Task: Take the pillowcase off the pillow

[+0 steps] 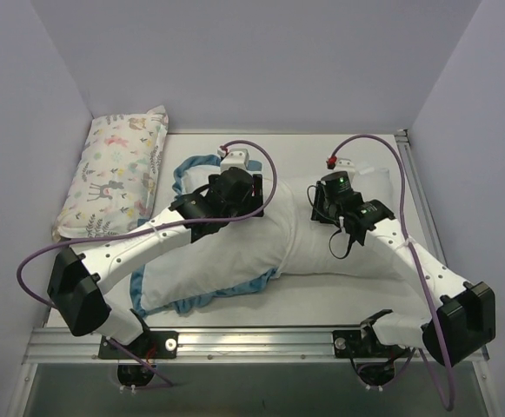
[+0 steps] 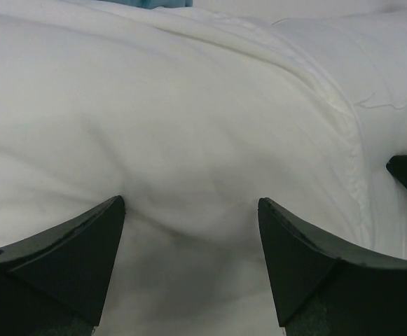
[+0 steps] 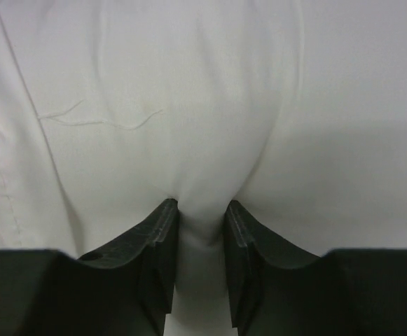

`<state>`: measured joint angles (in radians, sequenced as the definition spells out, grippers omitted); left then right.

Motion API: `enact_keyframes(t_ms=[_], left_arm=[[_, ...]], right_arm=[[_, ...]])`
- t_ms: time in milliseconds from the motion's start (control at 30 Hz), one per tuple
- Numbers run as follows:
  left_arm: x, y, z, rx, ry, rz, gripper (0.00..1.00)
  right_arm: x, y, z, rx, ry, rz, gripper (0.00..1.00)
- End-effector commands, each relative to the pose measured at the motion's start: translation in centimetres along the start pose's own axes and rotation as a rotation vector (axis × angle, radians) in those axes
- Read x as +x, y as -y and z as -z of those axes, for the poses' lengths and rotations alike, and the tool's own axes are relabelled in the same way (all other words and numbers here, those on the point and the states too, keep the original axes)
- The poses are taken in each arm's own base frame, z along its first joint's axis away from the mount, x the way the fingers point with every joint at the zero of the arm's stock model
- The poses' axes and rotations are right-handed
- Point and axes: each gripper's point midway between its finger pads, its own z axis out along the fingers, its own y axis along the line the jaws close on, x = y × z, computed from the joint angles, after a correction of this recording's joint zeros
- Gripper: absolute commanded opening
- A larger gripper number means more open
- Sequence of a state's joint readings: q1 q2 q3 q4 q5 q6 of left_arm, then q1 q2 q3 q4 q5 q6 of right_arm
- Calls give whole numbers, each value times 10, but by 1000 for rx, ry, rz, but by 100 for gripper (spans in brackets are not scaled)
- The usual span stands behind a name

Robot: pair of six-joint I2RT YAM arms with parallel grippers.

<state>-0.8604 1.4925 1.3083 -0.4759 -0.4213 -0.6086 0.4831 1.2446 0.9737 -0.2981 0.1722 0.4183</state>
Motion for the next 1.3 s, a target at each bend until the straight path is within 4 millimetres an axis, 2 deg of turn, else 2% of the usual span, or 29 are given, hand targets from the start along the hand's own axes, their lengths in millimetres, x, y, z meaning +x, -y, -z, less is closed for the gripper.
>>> enact_keyframes(t_ms=[0,33,67,167,200,267,300,433,533,567,600,633,667,700,733,767,800,833,867,933,1033,1067,1133,1167,1200,1267], left_arm=[[-1,1,0,-25,22,30,84],[0,1,-1,-25,21,30,79],[-3,2,-1,-26,28,29,65],[-4,-1,-1,-38,29,11,35],[-3,-3,-1,-48,28,3,20],[-3,-7,1,-61,28,-8,5],[-4,-12,3,-75,31,-11,0],[-17,-32,17,-105,67,11,0],[-33,-62,30,-148,107,51,0],[-36,-72,32,-163,111,65,0],[-48,-93,39,-194,139,106,0],[-43,-107,40,-214,132,121,0],[-50,-117,49,-221,163,155,0],[-56,-143,52,-276,181,200,0],[-47,-159,51,-309,170,218,0],[-50,-171,58,-319,194,273,0],[-50,-196,60,-363,207,335,0],[-49,-209,61,-370,216,390,0],[-39,-208,56,-307,201,422,0],[-34,-211,50,-270,186,440,0],[-23,-182,38,-165,133,400,0],[-26,-174,38,-130,146,396,0],[-26,-153,39,-52,131,367,26],[-28,-145,42,-27,136,354,43],[-34,-136,46,0,146,337,65],[-32,-118,53,28,143,286,78]], right_arm=[[25,0,-13,-3,-85,-13,27],[24,1,-14,-1,-85,-17,20],[25,0,-15,-1,-87,-13,17],[27,7,-19,18,-96,-19,8],[27,12,-21,31,-99,-30,6],[29,17,-23,35,-106,-40,2],[29,21,-25,41,-109,-47,2],[31,51,-34,88,-130,-125,0],[31,64,-37,105,-139,-169,0],[29,75,-39,125,-137,-199,0],[28,76,-39,116,-142,-217,0],[27,81,-41,122,-144,-236,0],[25,89,-41,131,-142,-263,0],[24,93,-42,140,-139,-277,0],[23,96,-42,148,-137,-289,0],[21,98,-43,136,-140,-313,0],[21,100,-43,133,-143,-324,0],[21,102,-43,134,-141,-335,0],[22,104,-43,134,-143,-346,0],[18,101,-41,111,-134,-351,0],[9,89,-35,75,-103,-324,0],[6,86,-32,71,-93,-308,1],[1,80,-26,64,-83,-288,3],[0,79,-25,62,-82,-278,4],[-1,78,-23,63,-77,-275,4],[-3,76,-19,61,-68,-264,7]])
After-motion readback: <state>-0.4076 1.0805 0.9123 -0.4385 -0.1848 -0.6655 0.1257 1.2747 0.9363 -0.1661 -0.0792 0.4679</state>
